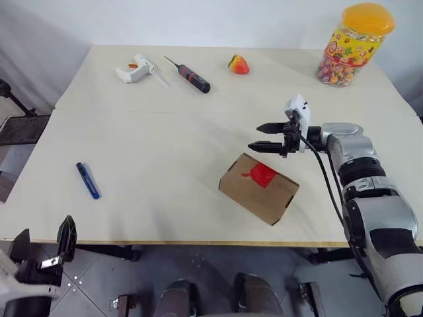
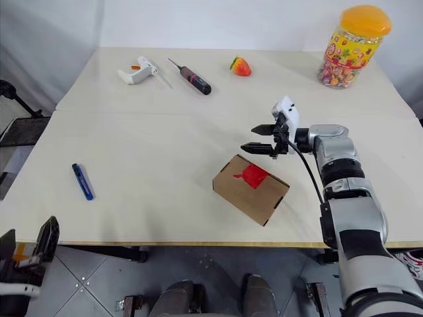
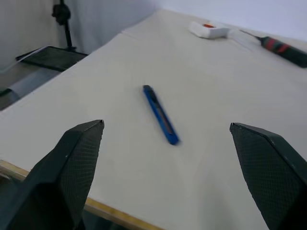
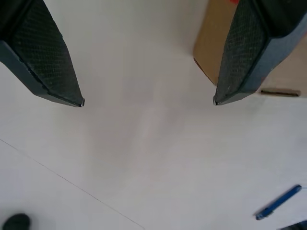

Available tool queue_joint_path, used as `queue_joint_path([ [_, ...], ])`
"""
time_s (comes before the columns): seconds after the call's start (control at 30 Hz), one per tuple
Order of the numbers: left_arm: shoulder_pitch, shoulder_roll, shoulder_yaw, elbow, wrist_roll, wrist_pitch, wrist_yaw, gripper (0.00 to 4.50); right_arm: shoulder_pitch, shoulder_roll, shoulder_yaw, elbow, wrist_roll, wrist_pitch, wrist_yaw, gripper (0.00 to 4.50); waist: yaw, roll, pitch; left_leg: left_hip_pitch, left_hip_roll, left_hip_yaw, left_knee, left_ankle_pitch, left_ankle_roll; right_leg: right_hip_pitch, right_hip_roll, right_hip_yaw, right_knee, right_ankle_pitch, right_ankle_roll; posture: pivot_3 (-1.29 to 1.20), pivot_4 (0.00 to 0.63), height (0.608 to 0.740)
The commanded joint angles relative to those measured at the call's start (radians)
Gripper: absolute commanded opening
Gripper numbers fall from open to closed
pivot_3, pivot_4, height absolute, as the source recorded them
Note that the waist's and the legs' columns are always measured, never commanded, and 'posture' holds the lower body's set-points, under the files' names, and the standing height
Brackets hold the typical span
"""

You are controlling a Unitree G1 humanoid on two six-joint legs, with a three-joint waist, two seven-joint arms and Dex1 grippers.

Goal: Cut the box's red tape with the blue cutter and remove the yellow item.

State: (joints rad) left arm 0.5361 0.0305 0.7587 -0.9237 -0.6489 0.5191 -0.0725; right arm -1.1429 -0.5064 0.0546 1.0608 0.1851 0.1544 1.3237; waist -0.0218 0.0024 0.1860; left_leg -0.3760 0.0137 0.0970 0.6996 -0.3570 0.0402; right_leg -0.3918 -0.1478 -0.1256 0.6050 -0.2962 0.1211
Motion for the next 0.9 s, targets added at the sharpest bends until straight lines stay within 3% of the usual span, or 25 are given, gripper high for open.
queue_joint_path([
  [0.03, -0.098, 0.092, -0.018, 0.072, -0.030, 0.104, 0.104, 4.47, 0.009, -0.011, -0.040, -0.071, 0.023, 0.017, 0.018, 4.50, -0.002, 0.000, 0.000, 0.000, -0.001, 0.000, 0.000, 0.000, 0.000, 0.000, 0.000, 0.000, 0.001, 0.000, 0.000, 0.00, 0.150, 0.740],
  [0.23, -0.282, 0.223, -0.037, 0.213, -0.055, 0.258, 0.203, 4.47, 0.057, -0.016, -0.059, -0.153, 0.028, 0.053, 0.009, 4.50, -0.006, 0.000, 0.000, 0.000, -0.001, -0.001, 0.000, 0.000, 0.000, 0.000, 0.001, -0.002, 0.003, 0.000, 0.000, 0.00, 0.150, 0.740],
  [0.43, -0.530, 0.316, -0.101, 0.478, -0.033, 0.392, 0.244, 4.47, 0.128, -0.023, -0.069, -0.281, 0.046, 0.115, -0.003, 4.50, -0.002, 0.000, 0.000, 0.001, -0.002, -0.001, 0.000, 0.000, -0.001, -0.001, 0.003, -0.007, 0.006, 0.000, 0.000, 0.00, 0.150, 0.740],
  [0.63, -0.625, 0.349, -0.157, 0.581, -0.013, 0.498, 0.254, 4.47, 0.150, -0.031, -0.075, -0.327, 0.056, 0.151, -0.025, 4.50, -0.003, 0.001, 0.000, 0.003, -0.002, -0.001, -0.001, 0.000, -0.001, -0.001, 0.003, -0.007, 0.008, 0.000, 0.000, 0.00, 0.150, 0.740],
  [0.9, -0.677, 0.327, -0.156, 0.551, 0.005, 0.717, 0.332, 4.47, 0.160, -0.033, -0.069, -0.346, 0.057, 0.166, -0.041, 4.50, 0.010, 0.004, -0.002, 0.004, -0.004, 0.000, -0.001, 0.001, -0.001, 0.000, 0.002, -0.005, 0.008, 0.000, 0.000, 0.00, 0.150, 0.740],
])
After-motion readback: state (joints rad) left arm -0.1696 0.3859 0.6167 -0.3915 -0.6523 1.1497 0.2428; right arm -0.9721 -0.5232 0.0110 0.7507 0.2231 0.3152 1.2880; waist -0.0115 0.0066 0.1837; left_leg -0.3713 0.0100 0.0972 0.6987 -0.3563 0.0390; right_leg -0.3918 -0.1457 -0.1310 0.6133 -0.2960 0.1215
